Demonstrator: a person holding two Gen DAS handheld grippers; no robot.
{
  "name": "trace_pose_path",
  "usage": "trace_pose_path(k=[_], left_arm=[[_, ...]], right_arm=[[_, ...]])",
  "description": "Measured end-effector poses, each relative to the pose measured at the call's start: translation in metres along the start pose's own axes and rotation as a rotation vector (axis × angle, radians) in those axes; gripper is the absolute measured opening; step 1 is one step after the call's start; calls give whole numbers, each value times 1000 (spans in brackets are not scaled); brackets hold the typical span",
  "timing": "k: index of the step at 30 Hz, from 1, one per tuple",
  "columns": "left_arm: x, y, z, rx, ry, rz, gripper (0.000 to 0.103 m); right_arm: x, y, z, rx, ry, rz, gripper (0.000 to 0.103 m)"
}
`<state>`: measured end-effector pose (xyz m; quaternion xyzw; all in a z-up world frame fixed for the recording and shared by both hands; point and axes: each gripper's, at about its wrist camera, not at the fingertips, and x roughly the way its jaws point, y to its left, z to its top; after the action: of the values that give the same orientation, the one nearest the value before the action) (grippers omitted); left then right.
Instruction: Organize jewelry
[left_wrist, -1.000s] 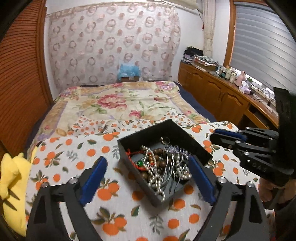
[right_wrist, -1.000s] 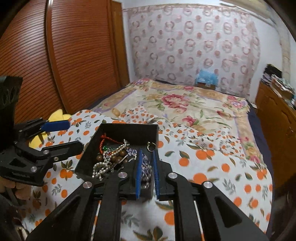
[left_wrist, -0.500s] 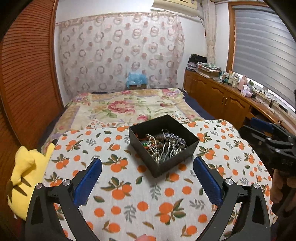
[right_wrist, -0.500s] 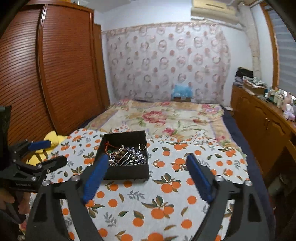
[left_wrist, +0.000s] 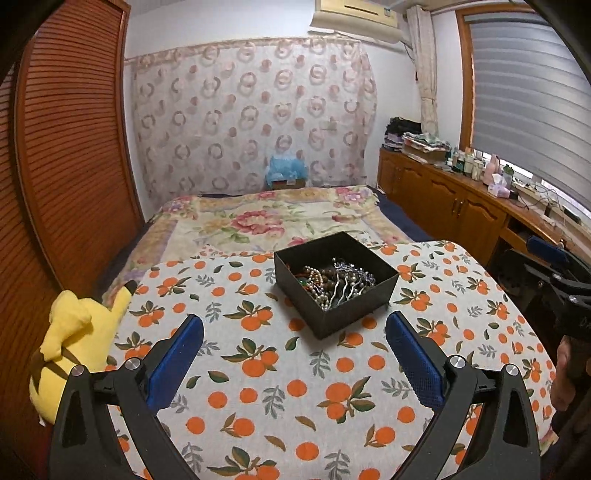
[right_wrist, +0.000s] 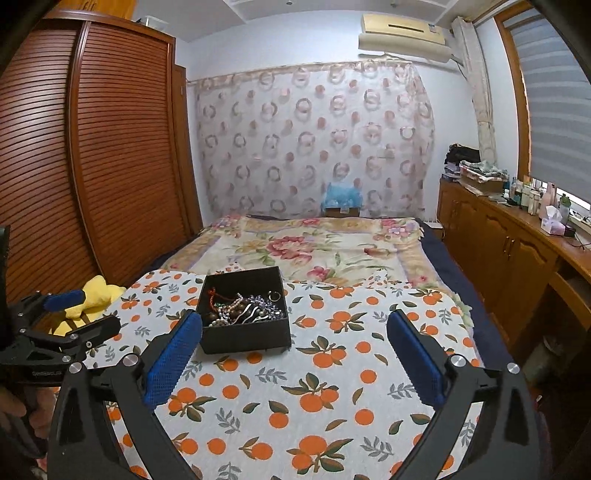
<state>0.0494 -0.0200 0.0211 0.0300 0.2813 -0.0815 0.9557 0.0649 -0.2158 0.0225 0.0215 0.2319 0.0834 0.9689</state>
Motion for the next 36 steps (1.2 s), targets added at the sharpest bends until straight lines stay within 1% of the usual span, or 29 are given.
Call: trace_pose_path(k=[8,36], left_arm=[[-7,3,4,-13,-16,7,95],[-13,-1,8,-8,-26,10,95]], right_arm=[[-1,0,-5,2,1,6,101],[-2,-1,-7,5,1,7,101]])
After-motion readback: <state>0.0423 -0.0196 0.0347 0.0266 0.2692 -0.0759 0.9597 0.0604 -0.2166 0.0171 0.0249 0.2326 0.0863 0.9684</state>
